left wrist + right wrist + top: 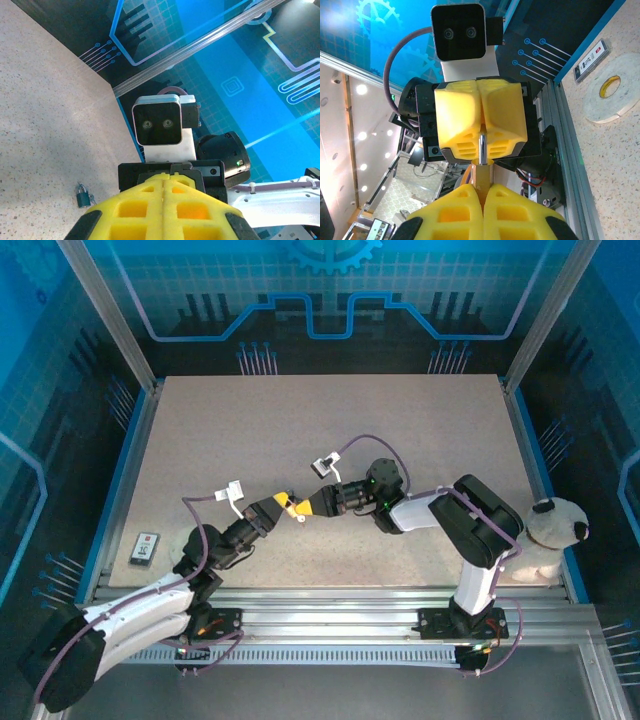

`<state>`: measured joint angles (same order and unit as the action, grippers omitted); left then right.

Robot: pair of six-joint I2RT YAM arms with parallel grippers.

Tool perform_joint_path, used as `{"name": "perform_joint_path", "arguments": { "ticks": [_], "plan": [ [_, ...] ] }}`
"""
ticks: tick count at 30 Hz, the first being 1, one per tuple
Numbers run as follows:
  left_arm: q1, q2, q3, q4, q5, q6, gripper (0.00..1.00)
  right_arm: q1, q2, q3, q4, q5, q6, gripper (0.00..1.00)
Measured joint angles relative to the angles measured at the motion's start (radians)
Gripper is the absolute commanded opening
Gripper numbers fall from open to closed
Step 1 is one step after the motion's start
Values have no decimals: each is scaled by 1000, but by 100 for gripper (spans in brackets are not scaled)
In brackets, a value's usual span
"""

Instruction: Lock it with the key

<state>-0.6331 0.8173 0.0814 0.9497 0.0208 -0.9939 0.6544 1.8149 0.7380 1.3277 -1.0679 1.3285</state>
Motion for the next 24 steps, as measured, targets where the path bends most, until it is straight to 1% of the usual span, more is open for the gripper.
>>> {"name": "perform_joint_path", "arguments": {
  "ticks": [14, 24],
  "plan": [
    [-6, 44, 0, 74, -13, 7, 0, -15, 5, 48, -47, -42, -8, 0],
    [-13, 26, 0, 60, -31, 8, 0, -19, 5, 55, -57, -45, -16, 0]
  ]
}}
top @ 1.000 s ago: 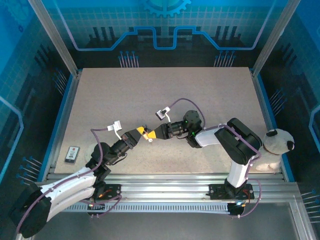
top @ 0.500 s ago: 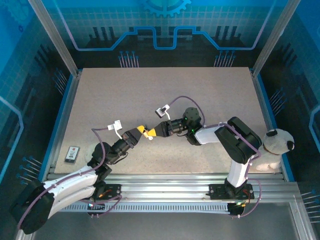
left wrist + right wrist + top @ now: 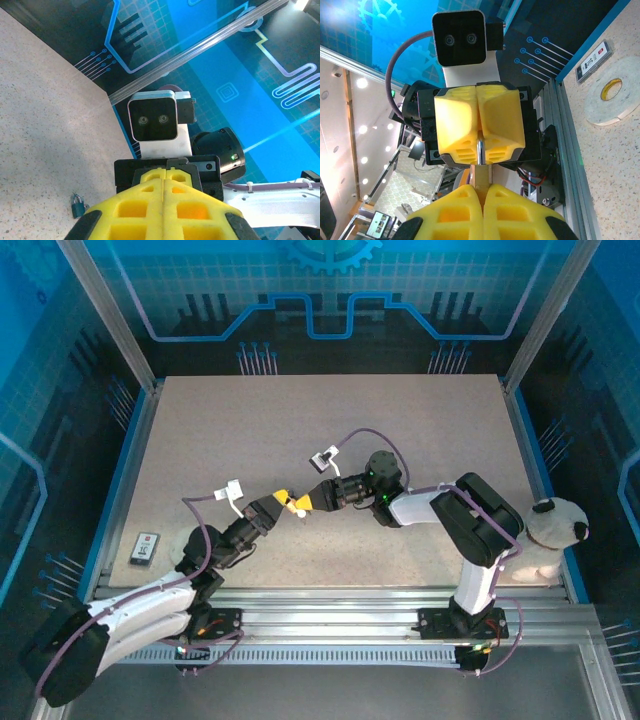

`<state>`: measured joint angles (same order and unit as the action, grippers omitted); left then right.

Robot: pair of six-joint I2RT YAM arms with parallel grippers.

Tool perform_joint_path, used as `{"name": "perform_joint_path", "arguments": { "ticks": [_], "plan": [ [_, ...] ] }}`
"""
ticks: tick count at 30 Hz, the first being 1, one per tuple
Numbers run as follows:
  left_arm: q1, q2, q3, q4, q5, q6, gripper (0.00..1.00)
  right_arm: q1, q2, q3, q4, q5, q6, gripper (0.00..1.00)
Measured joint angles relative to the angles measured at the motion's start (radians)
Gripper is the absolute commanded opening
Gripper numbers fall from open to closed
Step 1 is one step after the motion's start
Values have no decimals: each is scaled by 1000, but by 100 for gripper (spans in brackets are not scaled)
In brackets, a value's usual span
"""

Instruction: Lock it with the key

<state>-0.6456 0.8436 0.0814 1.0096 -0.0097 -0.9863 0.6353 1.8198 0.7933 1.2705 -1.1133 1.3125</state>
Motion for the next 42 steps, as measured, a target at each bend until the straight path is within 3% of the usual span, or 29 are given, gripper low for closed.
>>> {"name": "perform_joint_path", "arguments": {
  "ticks": [4, 13, 17, 20, 25, 34, 38, 42],
  "plan": [
    [-10, -32, 0, -58, -26, -2, 0, 0, 0, 0, -30, 2, -24, 0],
    [-32, -90, 38, -254, -87, -30, 0, -7, -15, 0, -131, 81, -121, 22],
    [-48, -87, 40, -349, -87, -36, 0, -40, -38, -3, -135, 136, -140, 27],
    [-48, -69, 47, -388, -95, -35, 0, -59, -61, -16, -139, 154, -152, 29],
    [-41, -8, 84, -402, -99, -35, 0, -82, -116, -42, -206, 179, -199, 43],
    [-2, 171, 180, -373, -96, -36, 0, -122, -391, -49, -690, 371, -493, 76],
    [9, 256, 233, -348, -78, -43, 0, -134, -514, -46, -898, 494, -613, 99],
    [17, 333, 303, -320, -68, -59, 0, -155, -583, -49, -1022, 579, -687, 100]
  ]
}}
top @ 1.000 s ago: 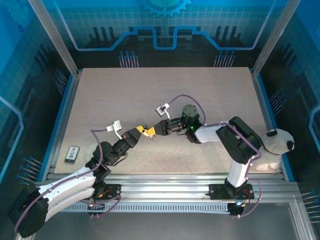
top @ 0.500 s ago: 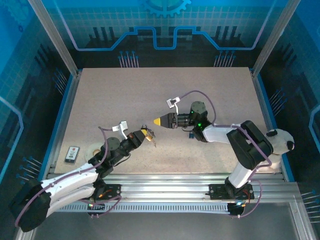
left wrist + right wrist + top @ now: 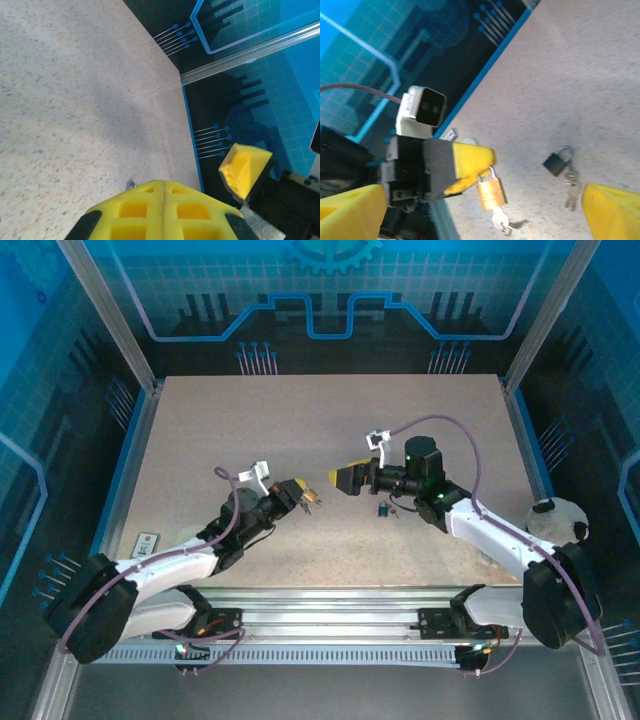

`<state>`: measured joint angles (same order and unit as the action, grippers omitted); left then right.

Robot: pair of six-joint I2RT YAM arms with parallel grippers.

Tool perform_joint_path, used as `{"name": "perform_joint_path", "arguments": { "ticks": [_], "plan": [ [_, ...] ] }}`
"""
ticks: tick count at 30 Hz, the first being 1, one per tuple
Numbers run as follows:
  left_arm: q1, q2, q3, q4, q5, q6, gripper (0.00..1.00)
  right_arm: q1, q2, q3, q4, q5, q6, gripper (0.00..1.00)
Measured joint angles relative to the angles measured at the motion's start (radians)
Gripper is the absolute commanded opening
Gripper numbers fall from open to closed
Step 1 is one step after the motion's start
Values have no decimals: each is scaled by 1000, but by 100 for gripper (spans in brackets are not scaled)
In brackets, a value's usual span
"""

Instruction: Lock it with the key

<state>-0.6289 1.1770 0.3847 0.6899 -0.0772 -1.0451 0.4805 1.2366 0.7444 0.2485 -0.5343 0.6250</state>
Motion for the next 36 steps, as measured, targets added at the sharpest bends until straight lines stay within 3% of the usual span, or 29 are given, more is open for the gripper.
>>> {"name": "perform_joint_path", "arguments": {
  "ticks": [9, 15, 20, 30, 36],
  "plan": [
    [5, 166, 115, 88, 23, -40, 0, -61, -59, -91, -55, 61, -26, 100],
    [11, 296, 168, 157, 53, -89, 0, -143, -65, -226, 90, 21, 70, 100],
    [12, 346, 211, 179, 68, -109, 0, -148, -58, -242, 176, -23, 124, 100],
    [12, 433, 243, 239, 69, -160, 0, -150, 96, -274, 455, -130, 286, 63],
    [12, 449, 243, 249, 74, -185, 0, -148, 151, -276, 544, -155, 344, 52]
  ]
}}
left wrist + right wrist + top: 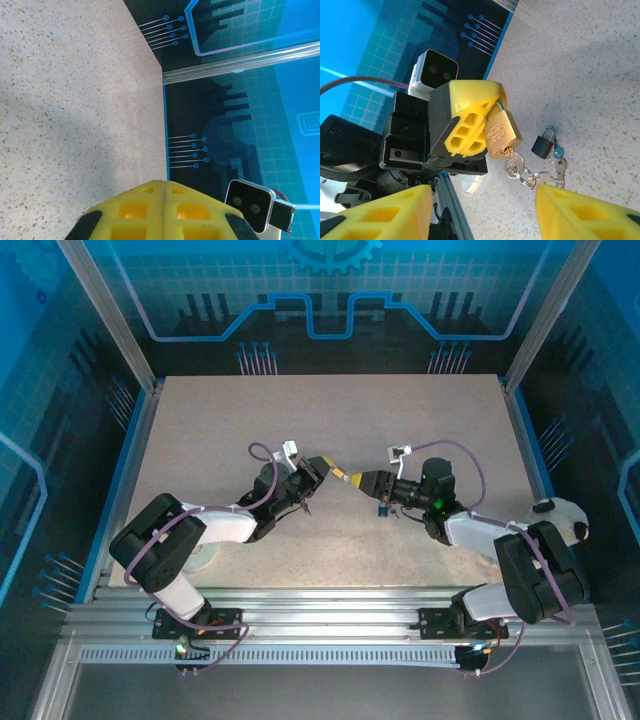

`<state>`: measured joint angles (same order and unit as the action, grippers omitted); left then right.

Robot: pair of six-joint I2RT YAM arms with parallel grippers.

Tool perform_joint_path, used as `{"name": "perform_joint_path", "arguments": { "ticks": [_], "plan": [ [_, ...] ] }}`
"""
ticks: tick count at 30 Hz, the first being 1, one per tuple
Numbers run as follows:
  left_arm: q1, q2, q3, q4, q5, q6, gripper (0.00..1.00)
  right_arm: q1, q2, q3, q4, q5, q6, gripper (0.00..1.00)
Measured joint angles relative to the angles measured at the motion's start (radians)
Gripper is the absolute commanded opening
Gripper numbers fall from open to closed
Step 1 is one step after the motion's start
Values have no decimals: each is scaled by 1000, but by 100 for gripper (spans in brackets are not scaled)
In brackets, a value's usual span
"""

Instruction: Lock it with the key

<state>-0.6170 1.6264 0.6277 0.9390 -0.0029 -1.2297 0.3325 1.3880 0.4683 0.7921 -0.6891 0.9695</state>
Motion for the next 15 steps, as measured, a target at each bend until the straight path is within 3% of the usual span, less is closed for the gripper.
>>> {"name": "perform_joint_path", "arguments": {
  "ticks": [15],
  "plan": [
    [0, 24, 0, 41, 2, -28, 0, 2, 77, 0, 71, -1, 48, 40]
  ]
}}
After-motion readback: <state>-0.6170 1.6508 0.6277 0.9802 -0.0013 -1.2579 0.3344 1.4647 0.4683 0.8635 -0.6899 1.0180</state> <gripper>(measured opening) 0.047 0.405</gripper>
